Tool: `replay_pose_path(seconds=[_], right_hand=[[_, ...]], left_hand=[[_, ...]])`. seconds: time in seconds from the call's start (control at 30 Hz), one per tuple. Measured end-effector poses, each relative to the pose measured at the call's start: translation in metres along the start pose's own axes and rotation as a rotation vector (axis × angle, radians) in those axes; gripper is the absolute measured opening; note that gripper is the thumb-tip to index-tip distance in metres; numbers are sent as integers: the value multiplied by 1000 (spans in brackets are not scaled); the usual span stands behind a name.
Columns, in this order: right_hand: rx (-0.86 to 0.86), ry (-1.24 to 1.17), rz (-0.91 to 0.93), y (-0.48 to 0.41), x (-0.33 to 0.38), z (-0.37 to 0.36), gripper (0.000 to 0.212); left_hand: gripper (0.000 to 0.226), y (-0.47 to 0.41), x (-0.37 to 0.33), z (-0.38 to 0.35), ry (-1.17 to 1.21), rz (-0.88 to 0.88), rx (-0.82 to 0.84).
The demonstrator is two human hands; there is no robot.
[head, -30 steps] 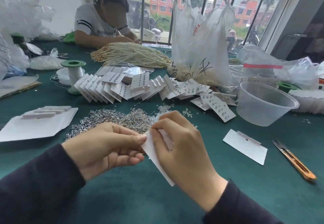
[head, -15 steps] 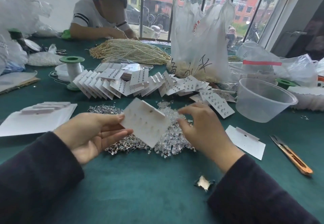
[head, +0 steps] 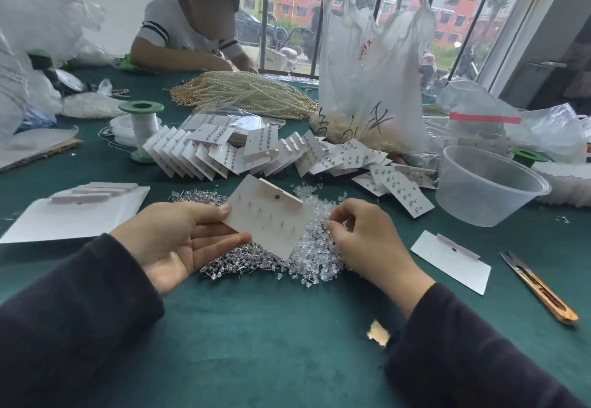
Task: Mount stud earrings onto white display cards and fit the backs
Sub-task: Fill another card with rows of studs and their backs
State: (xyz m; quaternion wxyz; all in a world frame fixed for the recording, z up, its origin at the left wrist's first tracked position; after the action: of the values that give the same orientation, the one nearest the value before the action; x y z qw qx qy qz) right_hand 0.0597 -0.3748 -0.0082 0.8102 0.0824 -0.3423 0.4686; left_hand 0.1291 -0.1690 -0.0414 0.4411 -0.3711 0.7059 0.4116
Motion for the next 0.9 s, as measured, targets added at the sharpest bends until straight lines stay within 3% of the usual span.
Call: replay_pose_path(seconds=[0.13, 0.7, 0.8, 0.9], right_hand=[[-57, -93, 38, 4, 7, 10, 11], [-7, -358, -56, 14, 11, 23, 11], [-28, -353, 51, 24, 32, 29, 10], [-56, -282, 272, 45, 68, 26, 10]], left_hand=[[12, 2, 3, -4, -54, -4, 11], [9, 8, 12, -17, -114, -20, 72], [6, 11, 15, -21, -106, -27, 66], [5, 13, 21, -26, -121, -19, 80]])
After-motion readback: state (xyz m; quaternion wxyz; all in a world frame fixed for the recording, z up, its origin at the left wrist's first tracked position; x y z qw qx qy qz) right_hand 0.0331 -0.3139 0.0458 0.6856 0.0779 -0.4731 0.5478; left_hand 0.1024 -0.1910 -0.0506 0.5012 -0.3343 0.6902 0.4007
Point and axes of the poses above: each hand's wrist, its own y-axis away from the middle knuckle, its own z-axis out of the back of the hand, x = y × z, the point moved 10 cm from there along -y, towards the middle knuckle, and after that the axes turned 10 degrees about -z, right-handed, at the moved point
